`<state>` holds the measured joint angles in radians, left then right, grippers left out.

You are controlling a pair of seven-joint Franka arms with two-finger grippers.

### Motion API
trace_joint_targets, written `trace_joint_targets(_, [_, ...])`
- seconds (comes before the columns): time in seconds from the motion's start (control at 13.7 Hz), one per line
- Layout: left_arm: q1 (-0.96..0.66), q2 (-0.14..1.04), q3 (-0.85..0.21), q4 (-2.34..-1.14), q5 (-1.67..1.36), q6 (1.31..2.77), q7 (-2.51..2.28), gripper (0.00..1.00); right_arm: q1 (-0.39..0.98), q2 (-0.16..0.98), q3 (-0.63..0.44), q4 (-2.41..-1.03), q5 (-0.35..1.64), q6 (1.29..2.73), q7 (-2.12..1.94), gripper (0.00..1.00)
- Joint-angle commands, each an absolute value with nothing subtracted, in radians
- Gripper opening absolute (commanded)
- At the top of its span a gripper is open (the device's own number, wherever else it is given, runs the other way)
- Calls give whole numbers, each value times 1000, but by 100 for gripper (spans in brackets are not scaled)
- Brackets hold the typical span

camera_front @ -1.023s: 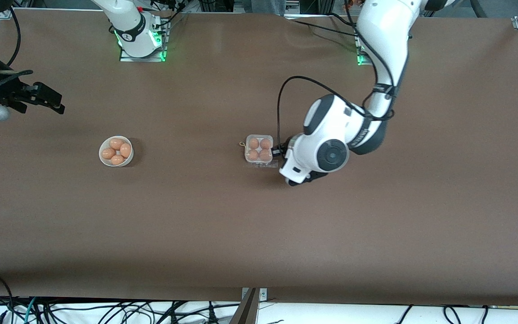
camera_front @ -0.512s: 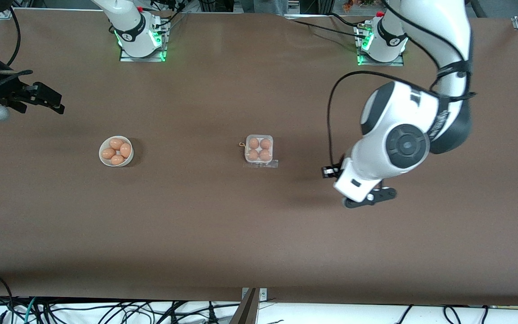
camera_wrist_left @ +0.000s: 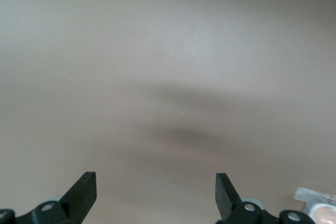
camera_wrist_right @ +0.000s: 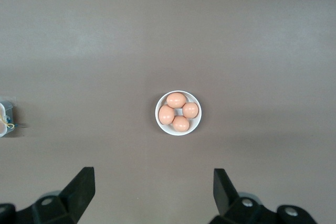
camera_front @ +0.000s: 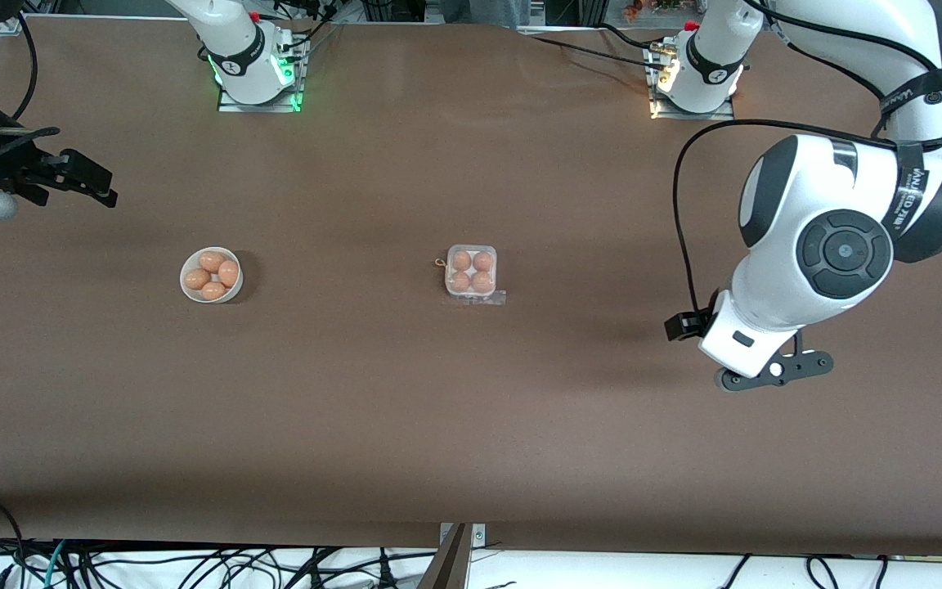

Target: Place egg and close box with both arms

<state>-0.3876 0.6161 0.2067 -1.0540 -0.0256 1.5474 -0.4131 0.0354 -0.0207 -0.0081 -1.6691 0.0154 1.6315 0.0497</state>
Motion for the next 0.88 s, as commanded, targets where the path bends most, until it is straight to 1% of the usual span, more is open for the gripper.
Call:
trace_joint_targets(0.0, [-313,545,190,-1069,-2,1525,-287,100,21,-28,6,-1666,6,1631,55,100])
trace_joint_targets(0.07, [-287,531,186,-1074,-8,1525,-256,100,21,-29,6,-1666,6,1628,55,100])
trace_joint_targets(0.22, [-220,471,158,-1123,-11,1528,-184,100,21,-28,6,-1666,6,1628,55,100])
trace_joint_targets(0.51, [-68,361,59,-1216,-9,1532,-83,100,21,-28,6,-1666,5,1628,55,100])
trace_joint_targets(0.58, [-46,326,43,-1265,-8,1543,-81,100,21,-28,6,-1666,6,1628,55,100])
trace_joint_targets(0.73, [-34,255,37,-1395,-11,1624,-77,100,21,-28,6,-1666,6,1628,55,100])
trace_joint_targets(0.8, [-34,229,35,-1440,-11,1647,-77,100,21,-28,6,-1666,6,1628,55,100])
